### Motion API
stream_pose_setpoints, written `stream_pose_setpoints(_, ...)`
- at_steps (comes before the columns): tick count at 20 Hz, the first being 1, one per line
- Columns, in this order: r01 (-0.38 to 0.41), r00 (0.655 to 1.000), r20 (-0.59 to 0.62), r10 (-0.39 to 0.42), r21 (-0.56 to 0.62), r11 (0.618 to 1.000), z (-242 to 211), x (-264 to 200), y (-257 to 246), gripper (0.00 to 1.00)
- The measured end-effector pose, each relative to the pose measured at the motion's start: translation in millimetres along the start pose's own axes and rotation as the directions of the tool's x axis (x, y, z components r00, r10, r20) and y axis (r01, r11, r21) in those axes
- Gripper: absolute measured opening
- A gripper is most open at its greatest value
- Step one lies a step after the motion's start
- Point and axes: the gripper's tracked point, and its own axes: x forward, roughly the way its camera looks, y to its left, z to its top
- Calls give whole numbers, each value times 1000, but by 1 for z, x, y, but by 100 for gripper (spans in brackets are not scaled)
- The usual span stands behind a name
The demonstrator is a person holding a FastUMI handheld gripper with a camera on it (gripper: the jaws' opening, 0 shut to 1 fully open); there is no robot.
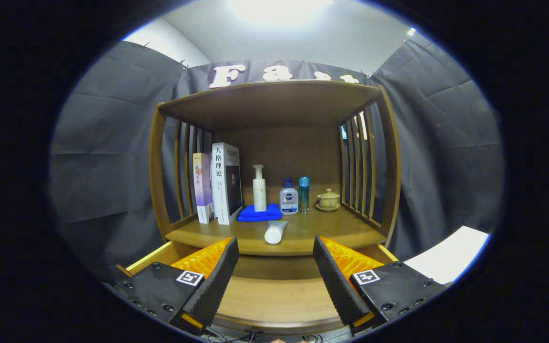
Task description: Pull open the drawer, take out the items inside it, and place them on the countertop above the cabinet.
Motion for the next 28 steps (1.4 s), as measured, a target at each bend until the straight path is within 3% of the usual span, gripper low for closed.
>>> stream_pose_setpoints(5, -3, 998, 61, 0, 53, 999, -19, -45, 1, 98)
stream_pose_setpoints(11, 17, 1000, 16, -19, 108, 994, -73, -78, -3, 98)
stream_pose_setpoints(20, 37, 996, -81, -28, 111, 993, -122, -77, -10, 98)
stream_pose_setpoints(28, 8, 993, -122, 0, 67, 998, -142, -64, 12, 98)
